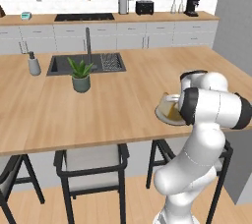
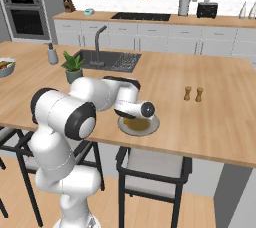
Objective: Start the toaster. Once the lever pops up, take the bread to the plate on the dining counter.
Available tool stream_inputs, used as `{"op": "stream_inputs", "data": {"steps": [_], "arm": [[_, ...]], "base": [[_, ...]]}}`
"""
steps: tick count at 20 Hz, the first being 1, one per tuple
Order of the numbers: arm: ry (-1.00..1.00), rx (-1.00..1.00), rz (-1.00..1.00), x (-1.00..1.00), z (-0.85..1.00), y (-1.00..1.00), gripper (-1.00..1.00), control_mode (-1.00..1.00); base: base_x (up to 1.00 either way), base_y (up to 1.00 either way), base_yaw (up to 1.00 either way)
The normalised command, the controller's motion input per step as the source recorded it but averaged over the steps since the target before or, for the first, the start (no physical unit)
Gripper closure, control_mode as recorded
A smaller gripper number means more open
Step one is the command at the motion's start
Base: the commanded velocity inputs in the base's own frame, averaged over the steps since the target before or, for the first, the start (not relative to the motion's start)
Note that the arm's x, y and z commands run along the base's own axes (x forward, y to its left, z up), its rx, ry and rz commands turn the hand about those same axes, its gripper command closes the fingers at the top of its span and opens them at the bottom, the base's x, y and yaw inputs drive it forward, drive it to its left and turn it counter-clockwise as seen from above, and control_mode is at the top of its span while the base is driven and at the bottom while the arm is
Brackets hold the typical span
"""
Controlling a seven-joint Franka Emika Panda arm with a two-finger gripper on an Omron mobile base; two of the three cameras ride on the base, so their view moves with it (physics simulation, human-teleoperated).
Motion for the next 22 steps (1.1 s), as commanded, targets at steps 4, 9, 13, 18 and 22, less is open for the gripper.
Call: {"op": "stream_inputs", "data": {"steps": [4,9,13,18,22], "arm": [[-0.02,0.09,0.0,-0.01,0.07,0.0,1.0,-1.0],[0.0,0.06,0.0,-0.01,-0.01,-0.14,1.0,-1.0],[0.0,0.03,0.0,-0.04,-0.3,-0.29,1.0,-1.0],[0.0,0.02,0.0,-0.11,-0.24,-0.24,1.0,-1.0],[0.0,0.01,0.0,0.0,-0.16,-0.12,1.0,-1.0]], "base": [[0.0,0.0,0.0],[0.0,0.0,0.0],[0.0,0.0,0.0],[0.0,0.0,0.0],[0.0,0.0,0.0]]}}
